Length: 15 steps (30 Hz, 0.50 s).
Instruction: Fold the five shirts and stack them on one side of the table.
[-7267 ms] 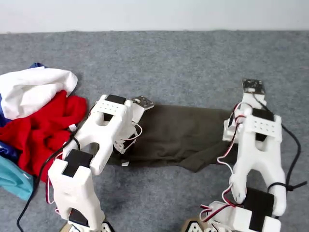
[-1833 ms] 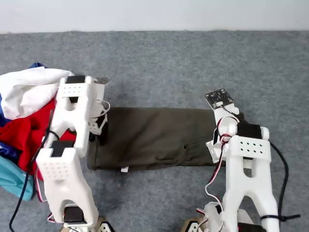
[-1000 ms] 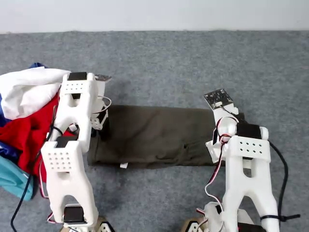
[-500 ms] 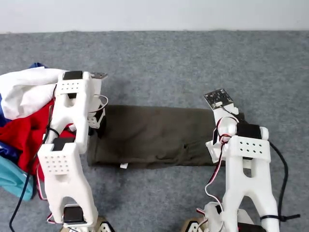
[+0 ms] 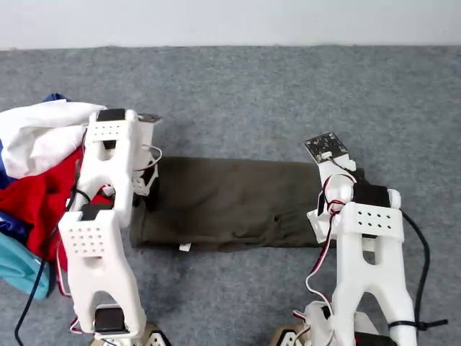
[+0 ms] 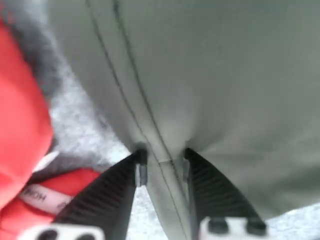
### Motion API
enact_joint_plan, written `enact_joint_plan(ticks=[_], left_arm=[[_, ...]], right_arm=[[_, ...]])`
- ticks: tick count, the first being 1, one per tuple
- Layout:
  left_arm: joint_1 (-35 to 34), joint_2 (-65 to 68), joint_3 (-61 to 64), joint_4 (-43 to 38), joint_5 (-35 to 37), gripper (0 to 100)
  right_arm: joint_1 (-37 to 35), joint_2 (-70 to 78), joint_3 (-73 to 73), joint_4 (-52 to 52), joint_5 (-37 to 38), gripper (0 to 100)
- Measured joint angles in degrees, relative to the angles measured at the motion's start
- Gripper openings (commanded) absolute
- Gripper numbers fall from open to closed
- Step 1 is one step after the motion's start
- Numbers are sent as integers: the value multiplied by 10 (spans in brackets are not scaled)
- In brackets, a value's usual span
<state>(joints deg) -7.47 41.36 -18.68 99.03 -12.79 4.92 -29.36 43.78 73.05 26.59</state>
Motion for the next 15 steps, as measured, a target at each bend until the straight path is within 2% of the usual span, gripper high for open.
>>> enact_joint_plan(ticks=[6, 11, 15], left_arm=[[-29, 39, -39, 5, -3, 138], [-25, 62, -54, 7, -3, 131], [-4, 66, -55, 7, -3, 63]], right_arm=[[1, 0, 0, 0, 0, 173], [0, 0, 0, 0, 0, 173], [0, 0, 0, 0, 0, 173]])
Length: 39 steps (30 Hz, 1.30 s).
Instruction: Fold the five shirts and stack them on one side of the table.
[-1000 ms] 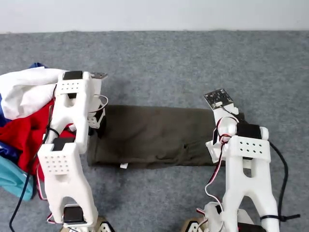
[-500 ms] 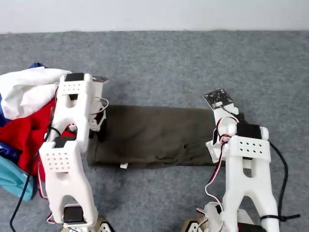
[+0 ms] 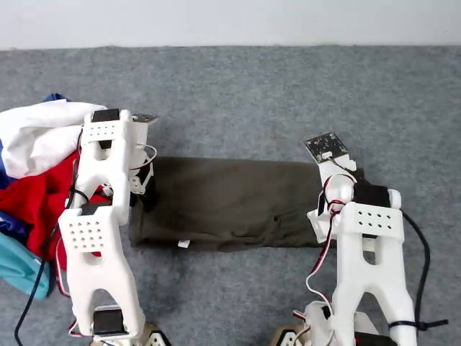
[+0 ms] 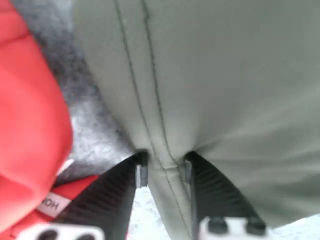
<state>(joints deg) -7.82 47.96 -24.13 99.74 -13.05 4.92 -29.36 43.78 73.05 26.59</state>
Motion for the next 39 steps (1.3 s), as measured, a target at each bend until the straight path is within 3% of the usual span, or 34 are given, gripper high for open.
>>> enact_joint_plan(ticks=[2, 9, 23, 29, 39], left_arm=[[19, 0, 0, 0, -1, 16], [60, 4, 5, 0, 3, 13], [54, -8, -18, 4, 39, 13], [9, -102, -30, 1, 65, 13], [-84, -198, 18, 0, 39, 13]], right_arm=[[-1, 0, 0, 0, 0, 173], [1, 0, 0, 0, 0, 173], [1, 0, 0, 0, 0, 173], [0, 0, 0, 0, 0, 173], [2, 0, 0, 0, 0, 173]])
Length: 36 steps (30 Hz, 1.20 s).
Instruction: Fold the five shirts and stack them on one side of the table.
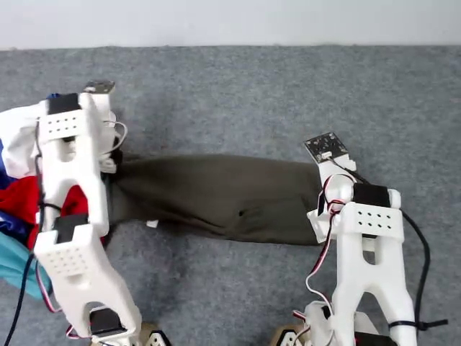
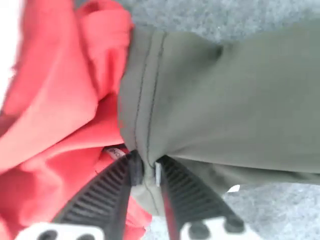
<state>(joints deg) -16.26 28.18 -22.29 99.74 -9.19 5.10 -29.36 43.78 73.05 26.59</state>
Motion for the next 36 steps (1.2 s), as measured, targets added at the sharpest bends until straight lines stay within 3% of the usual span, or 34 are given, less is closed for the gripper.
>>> enact_joint_plan(ticks=[6, 11, 22, 28, 36], left_arm=[[40, -7, 3, -1, 2, 13], [165, -7, 3, -1, 6, 13], [445, -7, -80, -1, 21, 14], [500, -7, -85, 0, 21, 14], [540, -4, -122, -5, 25, 14]], right_arm=[[-1, 0, 0, 0, -9, 173], [8, 0, 0, 0, -14, 173], [140, 0, 0, 0, -14, 173], [200, 0, 0, 0, -14, 173], [202, 0, 0, 0, -16, 173]])
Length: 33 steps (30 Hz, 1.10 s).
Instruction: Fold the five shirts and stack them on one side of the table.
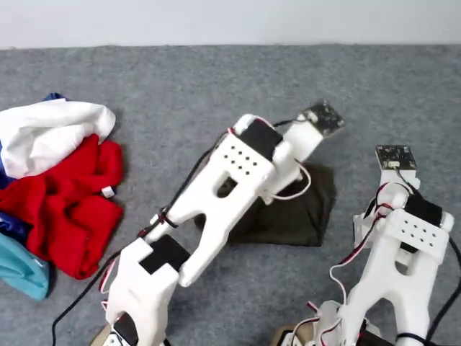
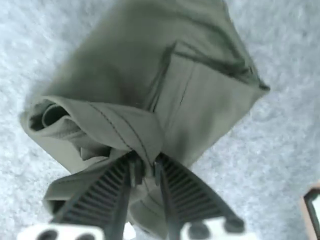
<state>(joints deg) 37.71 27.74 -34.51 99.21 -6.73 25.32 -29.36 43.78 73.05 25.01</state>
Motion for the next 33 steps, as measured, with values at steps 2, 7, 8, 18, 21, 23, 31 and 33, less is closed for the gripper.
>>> enact_joint_plan(ticks=[2, 7, 8, 18, 21, 23, 31, 33], left_arm=[[-1, 21, -25, 0, 6, 14], [-1, 124, -123, 1, 28, 14], [-1, 146, -151, 2, 33, 14], [51, 220, -245, 2, 54, 14], [61, 221, -245, 2, 54, 14], [72, 221, -245, 2, 54, 14], [77, 241, -246, -10, 56, 15], [77, 244, -246, -19, 56, 15]], right_arm=[[0, 0, 0, 0, 0, 173], [0, 0, 0, 0, 0, 173], [0, 0, 0, 0, 0, 173], [0, 0, 0, 0, -2, 173], [0, 0, 0, 0, -2, 173], [0, 0, 0, 0, -2, 173], [0, 0, 0, 0, -2, 173], [0, 0, 0, 0, -2, 173]])
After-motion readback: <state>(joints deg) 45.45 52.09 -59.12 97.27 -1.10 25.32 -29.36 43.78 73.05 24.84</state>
